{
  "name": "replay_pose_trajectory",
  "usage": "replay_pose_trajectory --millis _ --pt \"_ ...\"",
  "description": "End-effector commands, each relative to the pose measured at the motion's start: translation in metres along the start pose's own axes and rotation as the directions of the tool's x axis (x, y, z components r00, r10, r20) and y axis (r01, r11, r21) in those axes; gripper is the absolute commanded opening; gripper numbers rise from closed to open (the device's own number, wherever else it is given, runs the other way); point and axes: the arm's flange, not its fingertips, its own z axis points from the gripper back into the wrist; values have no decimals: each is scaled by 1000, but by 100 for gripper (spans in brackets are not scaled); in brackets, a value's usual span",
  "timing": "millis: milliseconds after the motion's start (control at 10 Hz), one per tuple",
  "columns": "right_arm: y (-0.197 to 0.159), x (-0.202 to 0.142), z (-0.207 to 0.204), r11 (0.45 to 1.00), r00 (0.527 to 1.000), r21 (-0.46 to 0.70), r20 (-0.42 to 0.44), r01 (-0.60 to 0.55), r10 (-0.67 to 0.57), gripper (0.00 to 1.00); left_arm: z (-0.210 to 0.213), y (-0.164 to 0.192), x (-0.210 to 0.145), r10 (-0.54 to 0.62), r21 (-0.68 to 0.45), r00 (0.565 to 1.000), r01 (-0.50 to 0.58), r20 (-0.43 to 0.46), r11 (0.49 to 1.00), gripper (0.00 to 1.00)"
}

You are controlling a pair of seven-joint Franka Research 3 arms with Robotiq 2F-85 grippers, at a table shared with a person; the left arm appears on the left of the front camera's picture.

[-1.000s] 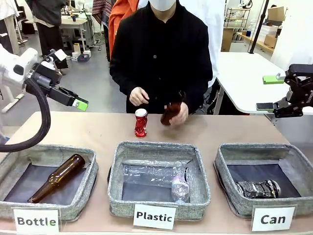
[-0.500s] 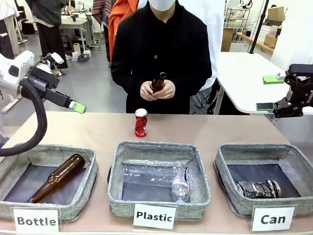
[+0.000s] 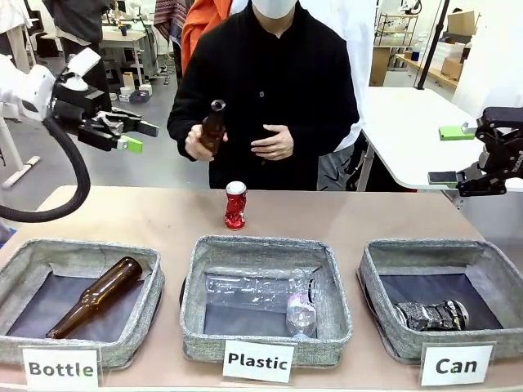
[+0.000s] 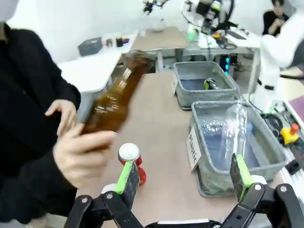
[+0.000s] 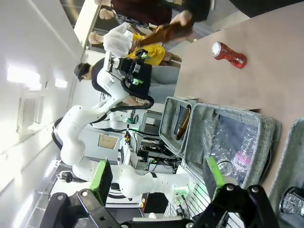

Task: Sort the can waste into the basket.
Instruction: Pick up the can waste from the table and place it in the right Fabric basket.

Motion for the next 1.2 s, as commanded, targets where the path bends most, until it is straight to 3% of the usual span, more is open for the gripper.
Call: replay_pose_trajectory --millis 0,100,200,400,700,900,1100 --pt "0 -1 4 1000 1000 1 -8 11 -11 100 57 -9 -5 16 -52 996 -12 83 999 100" --pt "0 -1 4 1000 1000 1 -8 11 -11 100 141 -38 -1 4 82 988 -17 154 997 100" --pt "0 -1 4 1000 1000 1 -8 11 -11 100 215 -67 -2 28 136 986 -51 165 989 100" --pt "0 -1 4 1000 1000 1 -8 11 -11 100 294 -132 -20 45 229 986 -81 161 970 100" --pt "0 -1 4 1000 1000 1 -8 11 -11 100 323 -190 -54 129 434 976 -195 177 880 100" --pt "0 -1 4 1000 1000 1 -8 11 -11 100 324 -219 -62 111 487 977 -188 182 853 100" --pt "0 -1 4 1000 1000 1 -8 11 -11 100 324 -218 -63 115 504 977 -191 178 843 100"
